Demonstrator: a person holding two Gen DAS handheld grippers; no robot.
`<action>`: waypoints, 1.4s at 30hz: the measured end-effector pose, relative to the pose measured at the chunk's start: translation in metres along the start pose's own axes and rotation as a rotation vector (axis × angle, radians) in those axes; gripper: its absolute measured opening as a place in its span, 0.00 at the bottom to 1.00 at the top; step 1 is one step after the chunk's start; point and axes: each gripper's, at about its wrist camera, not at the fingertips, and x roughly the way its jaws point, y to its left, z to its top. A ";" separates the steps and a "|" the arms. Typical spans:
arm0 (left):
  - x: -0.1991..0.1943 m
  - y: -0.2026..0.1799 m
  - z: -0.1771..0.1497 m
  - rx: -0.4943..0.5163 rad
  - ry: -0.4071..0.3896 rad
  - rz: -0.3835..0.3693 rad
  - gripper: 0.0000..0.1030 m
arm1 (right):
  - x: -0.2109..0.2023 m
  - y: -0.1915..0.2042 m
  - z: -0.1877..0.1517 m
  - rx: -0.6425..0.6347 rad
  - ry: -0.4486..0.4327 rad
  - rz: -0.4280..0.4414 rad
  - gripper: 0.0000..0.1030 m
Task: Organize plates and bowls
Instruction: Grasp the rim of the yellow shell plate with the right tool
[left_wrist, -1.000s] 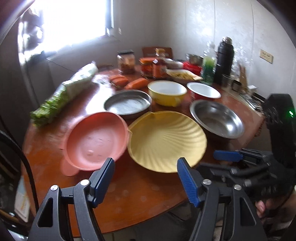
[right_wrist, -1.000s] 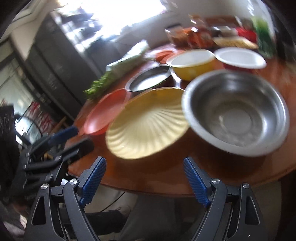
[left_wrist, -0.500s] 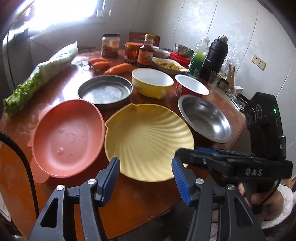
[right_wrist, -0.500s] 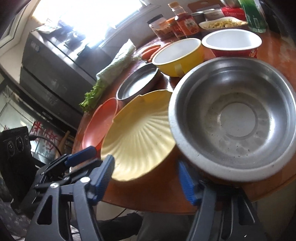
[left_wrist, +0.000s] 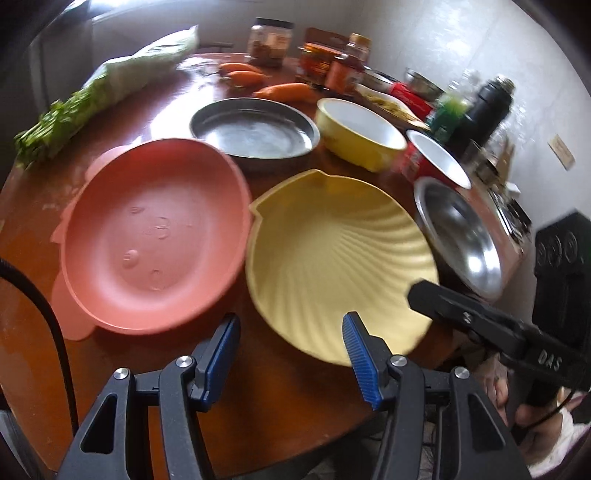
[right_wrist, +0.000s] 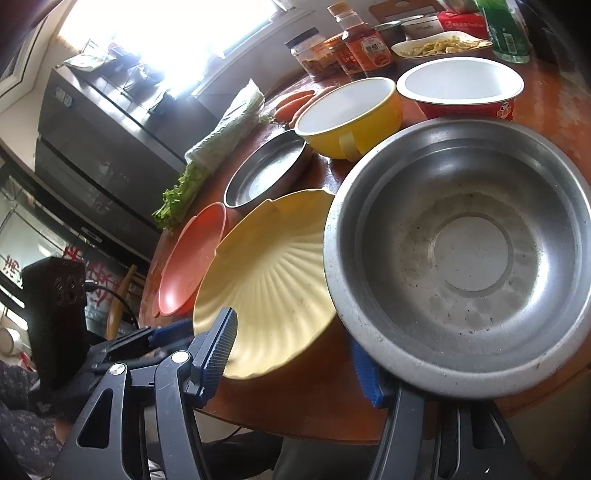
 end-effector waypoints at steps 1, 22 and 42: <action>0.000 0.004 0.001 -0.028 0.001 -0.018 0.56 | 0.000 0.000 0.000 -0.004 -0.001 -0.008 0.57; 0.005 0.002 0.004 -0.064 0.018 -0.002 0.22 | 0.007 -0.003 0.003 -0.004 0.034 -0.041 0.22; -0.005 0.005 -0.008 -0.079 0.033 0.029 0.19 | 0.005 0.004 -0.005 -0.003 0.070 -0.028 0.20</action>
